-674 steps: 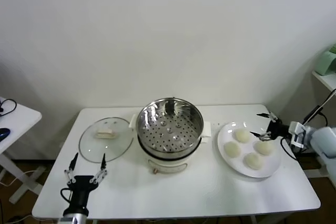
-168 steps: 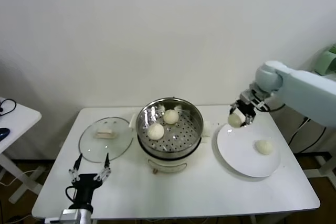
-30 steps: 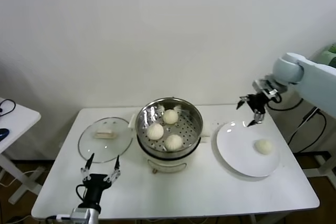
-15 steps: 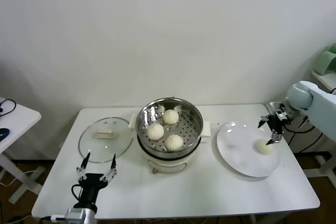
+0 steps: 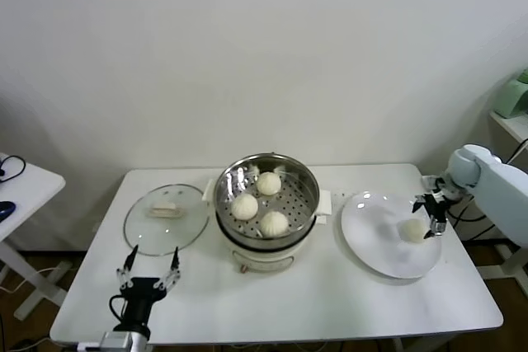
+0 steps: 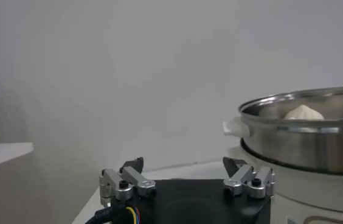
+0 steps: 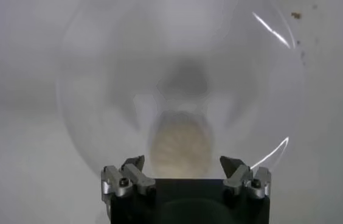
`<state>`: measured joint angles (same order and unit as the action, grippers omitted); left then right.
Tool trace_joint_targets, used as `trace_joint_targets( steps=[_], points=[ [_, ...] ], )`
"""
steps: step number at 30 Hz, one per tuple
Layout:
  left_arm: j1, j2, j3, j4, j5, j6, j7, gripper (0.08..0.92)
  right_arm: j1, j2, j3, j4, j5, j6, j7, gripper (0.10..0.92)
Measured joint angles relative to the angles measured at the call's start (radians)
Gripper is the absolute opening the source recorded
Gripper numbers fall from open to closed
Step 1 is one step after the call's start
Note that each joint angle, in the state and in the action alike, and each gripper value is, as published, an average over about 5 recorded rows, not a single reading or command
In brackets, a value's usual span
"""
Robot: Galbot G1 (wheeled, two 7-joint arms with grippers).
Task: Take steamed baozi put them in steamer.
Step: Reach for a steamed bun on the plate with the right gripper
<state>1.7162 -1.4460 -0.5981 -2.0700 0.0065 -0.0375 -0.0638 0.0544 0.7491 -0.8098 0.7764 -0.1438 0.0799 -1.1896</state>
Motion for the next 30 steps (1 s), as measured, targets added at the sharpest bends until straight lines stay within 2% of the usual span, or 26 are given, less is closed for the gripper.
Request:
trace_joint_targets(
  steps=[21,30],
  points=[
    [0.006,0.000,-0.006,0.008,0.012,-0.002,-0.001,0.823,-0.043,0.068,0.061,-0.099,-0.067,0.014,0.012,0.817],
    [0.005,-0.001,-0.006,0.009,0.014,-0.002,-0.002,0.823,-0.047,0.073,0.063,-0.105,-0.064,0.013,0.012,0.687]
  ],
)
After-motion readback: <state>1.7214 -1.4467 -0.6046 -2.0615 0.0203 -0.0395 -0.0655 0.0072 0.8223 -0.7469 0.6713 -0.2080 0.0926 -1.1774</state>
